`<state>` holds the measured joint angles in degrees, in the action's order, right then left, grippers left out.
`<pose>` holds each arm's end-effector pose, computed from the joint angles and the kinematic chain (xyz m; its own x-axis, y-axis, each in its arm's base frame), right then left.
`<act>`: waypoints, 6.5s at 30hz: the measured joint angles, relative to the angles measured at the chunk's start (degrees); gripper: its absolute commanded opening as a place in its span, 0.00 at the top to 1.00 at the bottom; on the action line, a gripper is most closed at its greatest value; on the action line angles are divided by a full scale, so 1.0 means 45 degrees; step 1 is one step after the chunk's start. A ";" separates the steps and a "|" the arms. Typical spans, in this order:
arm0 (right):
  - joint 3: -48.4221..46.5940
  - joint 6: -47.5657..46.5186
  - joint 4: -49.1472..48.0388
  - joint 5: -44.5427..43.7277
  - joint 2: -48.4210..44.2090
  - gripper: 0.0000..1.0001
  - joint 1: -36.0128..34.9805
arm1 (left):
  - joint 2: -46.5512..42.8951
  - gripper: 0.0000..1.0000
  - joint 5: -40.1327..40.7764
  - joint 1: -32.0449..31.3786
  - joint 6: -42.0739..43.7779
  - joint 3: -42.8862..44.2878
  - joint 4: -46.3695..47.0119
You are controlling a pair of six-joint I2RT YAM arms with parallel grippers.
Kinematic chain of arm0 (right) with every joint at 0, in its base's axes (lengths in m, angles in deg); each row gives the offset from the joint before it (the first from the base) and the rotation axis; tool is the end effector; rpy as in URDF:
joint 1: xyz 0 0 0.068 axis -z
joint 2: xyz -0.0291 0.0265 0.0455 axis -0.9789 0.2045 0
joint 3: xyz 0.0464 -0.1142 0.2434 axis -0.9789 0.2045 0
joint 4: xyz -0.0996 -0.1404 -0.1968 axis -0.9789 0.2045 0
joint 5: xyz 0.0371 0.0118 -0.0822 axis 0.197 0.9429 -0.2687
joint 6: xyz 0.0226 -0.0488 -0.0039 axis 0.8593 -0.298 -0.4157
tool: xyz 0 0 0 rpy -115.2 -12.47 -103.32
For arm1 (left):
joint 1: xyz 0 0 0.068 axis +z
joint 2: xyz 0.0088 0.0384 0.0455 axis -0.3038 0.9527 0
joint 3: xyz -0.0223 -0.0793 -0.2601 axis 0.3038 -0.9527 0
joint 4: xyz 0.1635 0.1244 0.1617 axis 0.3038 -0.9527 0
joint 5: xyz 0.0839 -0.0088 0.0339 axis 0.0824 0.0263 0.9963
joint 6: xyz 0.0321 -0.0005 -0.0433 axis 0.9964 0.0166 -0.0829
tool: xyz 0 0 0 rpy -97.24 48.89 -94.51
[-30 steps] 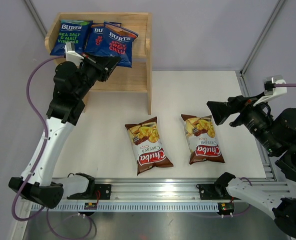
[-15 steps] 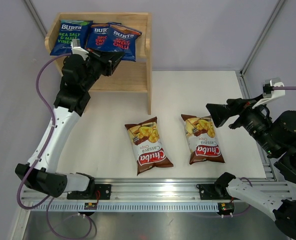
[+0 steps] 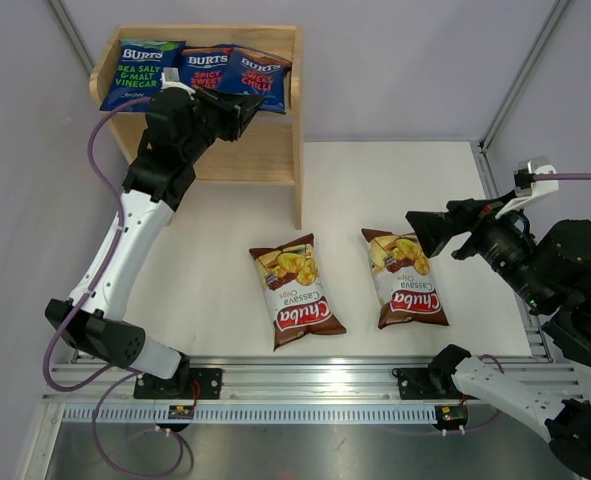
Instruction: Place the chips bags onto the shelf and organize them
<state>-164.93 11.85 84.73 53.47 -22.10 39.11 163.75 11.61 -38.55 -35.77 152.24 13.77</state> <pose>0.0624 0.0420 0.5089 -0.1673 0.1978 -0.9659 -0.4432 0.8600 0.2529 0.2999 -0.1176 0.4905 -0.4339 -0.8654 -0.2507 0.0688 0.2456 -0.9669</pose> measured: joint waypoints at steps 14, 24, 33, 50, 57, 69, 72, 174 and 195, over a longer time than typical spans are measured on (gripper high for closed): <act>0.0311 -0.0102 -0.0019 0.0141 -0.0330 0.00 0.0000 | 0.1588 0.87 0.0709 -0.0228 -0.0262 0.2093 -0.1418; 0.0427 -0.0209 -0.0015 0.0160 -0.0578 0.00 -0.0005 | 0.2147 0.62 0.0933 -0.0350 -0.0204 0.2827 -0.2069; 0.0588 -0.0262 -0.0044 0.0223 -0.0704 0.01 0.0000 | 0.2132 0.25 0.1311 -0.0641 0.0243 0.3109 -0.1836; 0.0627 -0.0253 -0.0117 0.0398 -0.0495 0.01 0.0000 | -0.0971 0.01 0.2395 -0.0855 0.1676 0.0121 -0.2837; 0.1719 -0.0131 -0.0423 0.1287 -0.0262 0.01 0.0000 | -0.5440 0.01 0.2914 -0.0845 0.3779 -0.2880 -0.2356; 0.8349 0.1632 -0.3895 0.3993 -0.0549 0.00 0.0000 | -1.1317 0.01 0.0024 -0.0821 0.7631 -1.1079 -0.2278; 0.9666 0.2025 -0.4857 0.4396 -0.0287 0.00 -0.0005 | -1.1351 0.01 -0.0515 -0.0821 0.7781 -1.3066 -0.2822; 0.2016 1.1312 -0.9394 0.4124 0.3429 1.00 0.2671 | -0.6970 0.01 -0.2322 -0.6086 0.5493 -1.9992 1.8753; -0.0957 1.1584 -0.9821 0.3886 0.6135 1.00 -0.0738 | -0.4949 0.01 0.0393 -0.6397 0.7315 -1.6825 1.9885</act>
<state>-169.23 63.98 40.54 70.96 5.51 35.78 141.47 13.38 -67.33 -2.85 76.52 103.26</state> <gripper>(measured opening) 0.065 0.988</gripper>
